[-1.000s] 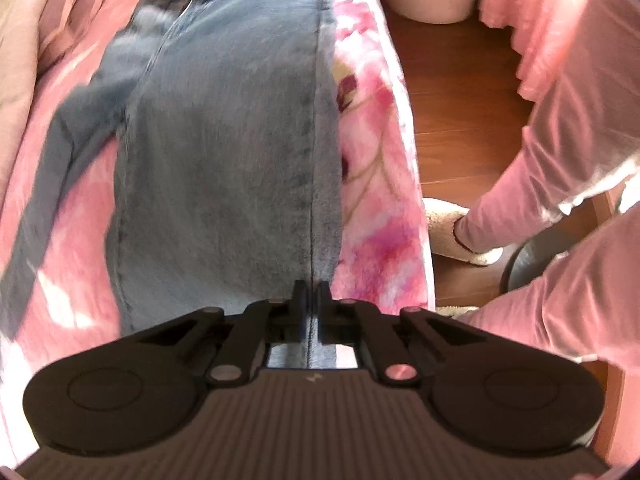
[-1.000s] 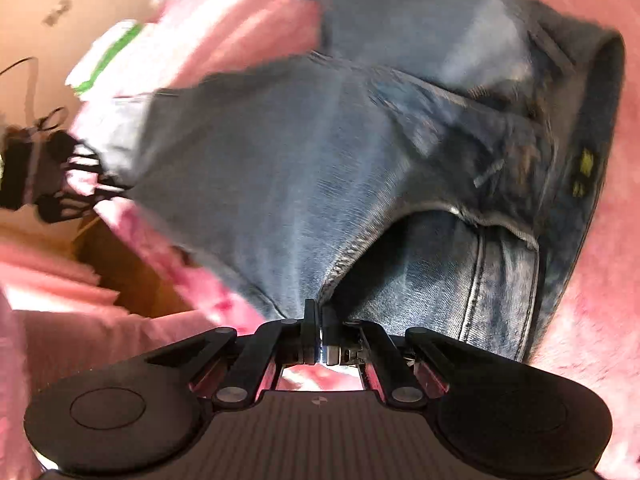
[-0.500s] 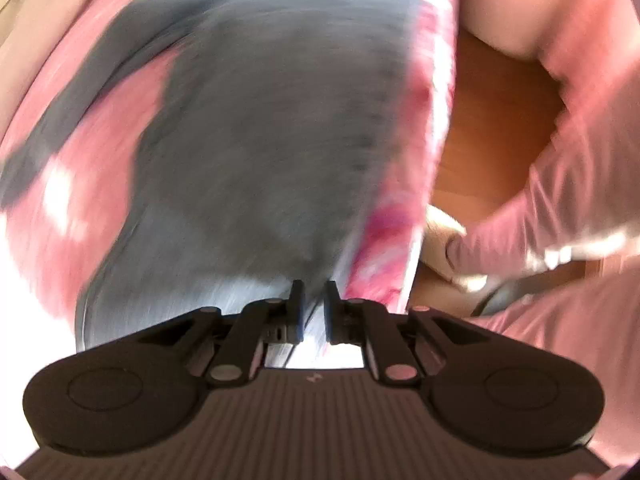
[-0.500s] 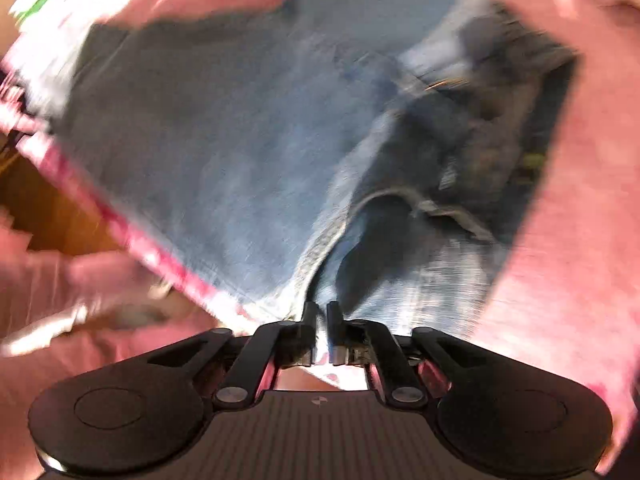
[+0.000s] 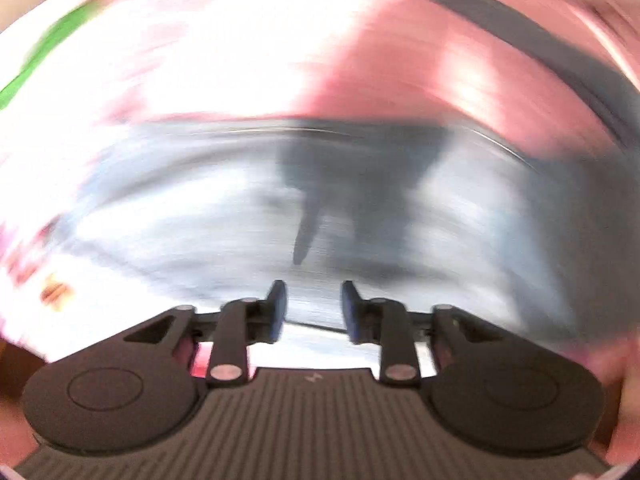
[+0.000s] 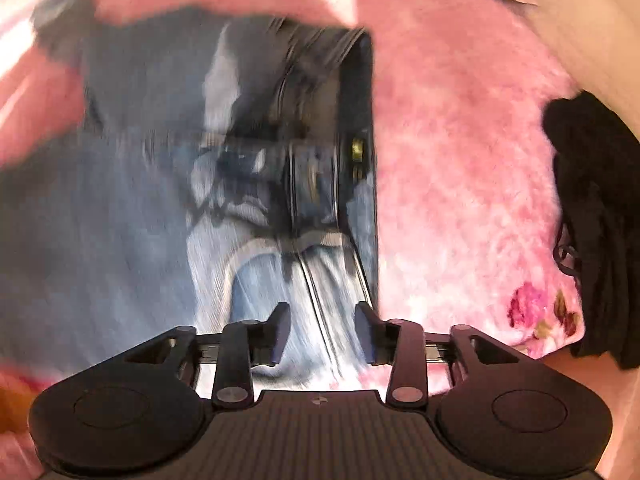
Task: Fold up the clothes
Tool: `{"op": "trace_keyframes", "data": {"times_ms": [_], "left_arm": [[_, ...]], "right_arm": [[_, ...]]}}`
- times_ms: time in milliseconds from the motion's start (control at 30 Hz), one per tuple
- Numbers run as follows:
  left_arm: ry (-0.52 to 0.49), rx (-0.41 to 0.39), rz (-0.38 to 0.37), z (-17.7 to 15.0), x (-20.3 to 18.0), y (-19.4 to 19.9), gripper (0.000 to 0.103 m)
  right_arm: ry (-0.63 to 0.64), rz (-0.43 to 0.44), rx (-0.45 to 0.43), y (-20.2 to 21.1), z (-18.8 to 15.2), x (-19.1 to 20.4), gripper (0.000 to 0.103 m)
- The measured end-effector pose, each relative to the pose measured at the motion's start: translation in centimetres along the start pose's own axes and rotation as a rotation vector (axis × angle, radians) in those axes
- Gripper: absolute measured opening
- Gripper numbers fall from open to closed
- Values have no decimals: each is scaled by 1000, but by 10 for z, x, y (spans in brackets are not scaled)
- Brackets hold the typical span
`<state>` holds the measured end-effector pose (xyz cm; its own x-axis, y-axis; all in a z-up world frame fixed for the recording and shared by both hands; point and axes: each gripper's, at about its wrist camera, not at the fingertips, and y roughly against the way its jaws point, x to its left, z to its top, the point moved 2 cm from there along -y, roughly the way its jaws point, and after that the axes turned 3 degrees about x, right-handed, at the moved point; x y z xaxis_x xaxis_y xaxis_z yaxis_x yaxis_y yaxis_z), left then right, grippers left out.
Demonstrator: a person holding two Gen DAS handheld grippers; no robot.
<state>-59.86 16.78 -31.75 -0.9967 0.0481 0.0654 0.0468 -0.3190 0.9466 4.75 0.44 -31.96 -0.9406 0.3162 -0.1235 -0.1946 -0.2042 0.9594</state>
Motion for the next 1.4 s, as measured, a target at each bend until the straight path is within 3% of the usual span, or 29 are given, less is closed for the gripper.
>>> {"op": "trace_keyframes", "data": {"times_ms": [133,200,400,467,500,567,633,833,900,967,1033,1133,1167,1200,1300,1400], "left_arm": [[483,-18,69,4,113,-8,32],[648,-27,75,2,152,-16,32],[1009,-64,-10,-2,221,-41,31],[1048,-47,-27,-2,223,-45,27],[1055,-46,-34,1,224,-46,16],[975,-91,-60,8,222,-37,11],[901,-190,-76,9,217,-15,12],[587,-152,134,-42,213,-14,14],[473,-154,157,-41,206,-24,15],[458,-138,172,-35,203,-18,15],[412,-137,205,-33,203,-10,23],[383,-114,430,-25,209,4,21],[397,-109,456,-23,212,11,18],[395,-124,449,-19,209,19,18],[296,-158,321,-3,169,29,18],[155,-125,131,10,97,13,21]], "right_arm": [[-35,48,-16,-5,33,39,42],[5,57,-20,-6,38,61,42],[113,66,-9,-7,41,114,42],[128,62,-3,-8,39,124,42],[129,60,2,-10,39,125,42],[132,51,14,-16,38,130,42],[140,43,28,-19,36,133,42],[128,29,68,-29,19,138,42],[126,25,80,-32,13,136,42],[124,21,93,-34,8,135,42],[107,25,91,-33,3,127,42],[62,12,70,-28,-2,106,42],[40,4,58,-25,-3,97,42],[10,-7,39,-21,-5,88,42],[-89,-44,-24,-17,-13,55,42],[-178,-63,-30,-26,-22,26,42]]}}
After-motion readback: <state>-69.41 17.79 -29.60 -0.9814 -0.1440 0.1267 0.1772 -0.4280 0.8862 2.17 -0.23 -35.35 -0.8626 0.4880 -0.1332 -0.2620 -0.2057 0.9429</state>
